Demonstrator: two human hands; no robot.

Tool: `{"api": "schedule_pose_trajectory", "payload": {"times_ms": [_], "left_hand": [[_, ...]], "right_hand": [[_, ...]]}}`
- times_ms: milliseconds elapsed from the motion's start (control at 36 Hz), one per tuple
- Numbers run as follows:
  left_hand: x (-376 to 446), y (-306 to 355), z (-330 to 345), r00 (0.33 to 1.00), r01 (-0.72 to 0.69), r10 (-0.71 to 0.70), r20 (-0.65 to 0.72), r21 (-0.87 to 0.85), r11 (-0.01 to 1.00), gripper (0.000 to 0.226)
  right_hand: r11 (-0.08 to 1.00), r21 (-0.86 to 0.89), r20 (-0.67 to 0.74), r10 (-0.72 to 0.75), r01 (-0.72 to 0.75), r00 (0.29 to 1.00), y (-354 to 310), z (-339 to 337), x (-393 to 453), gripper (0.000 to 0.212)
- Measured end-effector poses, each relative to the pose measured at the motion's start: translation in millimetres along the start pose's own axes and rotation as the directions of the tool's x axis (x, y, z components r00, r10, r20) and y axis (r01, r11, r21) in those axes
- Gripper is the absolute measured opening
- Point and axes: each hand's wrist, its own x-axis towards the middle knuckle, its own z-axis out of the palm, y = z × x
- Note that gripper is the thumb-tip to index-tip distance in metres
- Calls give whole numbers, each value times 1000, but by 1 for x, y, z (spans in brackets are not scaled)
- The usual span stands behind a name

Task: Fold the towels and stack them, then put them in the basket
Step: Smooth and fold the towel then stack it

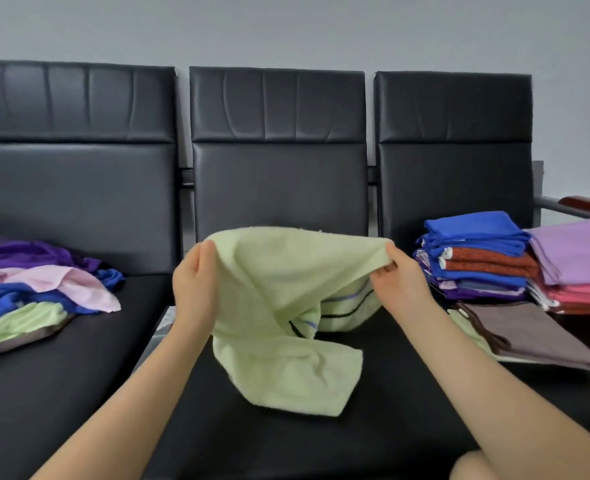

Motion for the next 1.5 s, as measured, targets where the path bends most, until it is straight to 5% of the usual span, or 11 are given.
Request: {"api": "schedule_pose_trajectory", "payload": {"times_ms": [111,278,361,444,583,833,917,1028,1194,1333,1500], "left_hand": [[-19,-13,1,939,-67,17,344,132,989,39],[-60,-39,16,543,-383,-408,734,649,658,52],[-62,-34,25,605,-321,-369,706,640,698,52],[-50,-30,37,755,-218,-259,602,604,766,46],[-34,-49,58,853,-133,-251,457,658,741,46],[-56,-63,96,693,-380,-410,593,784,491,46],[-59,-60,92,708,-133,-433,558,706,695,32],[-44,-40,77,790,410,-445,421,177,895,22],[-16,-16,43,982,158,-152,108,-45,986,9],[-15,-29,36,955,185,-198,222,79,980,13],[-20,-61,49,777,403,-566,276,473,783,11]], "right_hand": [[953,-285,-158,59,-102,986,-16,-28,-9,16],[541,-710,-421,188,-451,887,-12,-69,-16,19],[109,-903,-414,30,-415,910,-8,-72,-23,71],[9,-936,-351,36,-351,936,-8,-77,-23,95],[-290,-931,-231,-2,-222,973,-9,-89,-23,50],[325,-944,-72,-16,-63,997,-7,-88,-13,28],[439,-896,-93,-39,-66,995,-7,-84,-10,32],[640,-768,-92,-72,-24,993,-6,-64,-10,22],[889,-444,30,-110,112,993,1,-32,1,20],[806,-591,-34,30,-45,999,12,-46,3,18],[310,-908,-278,55,-281,959,16,-90,10,30]]}}
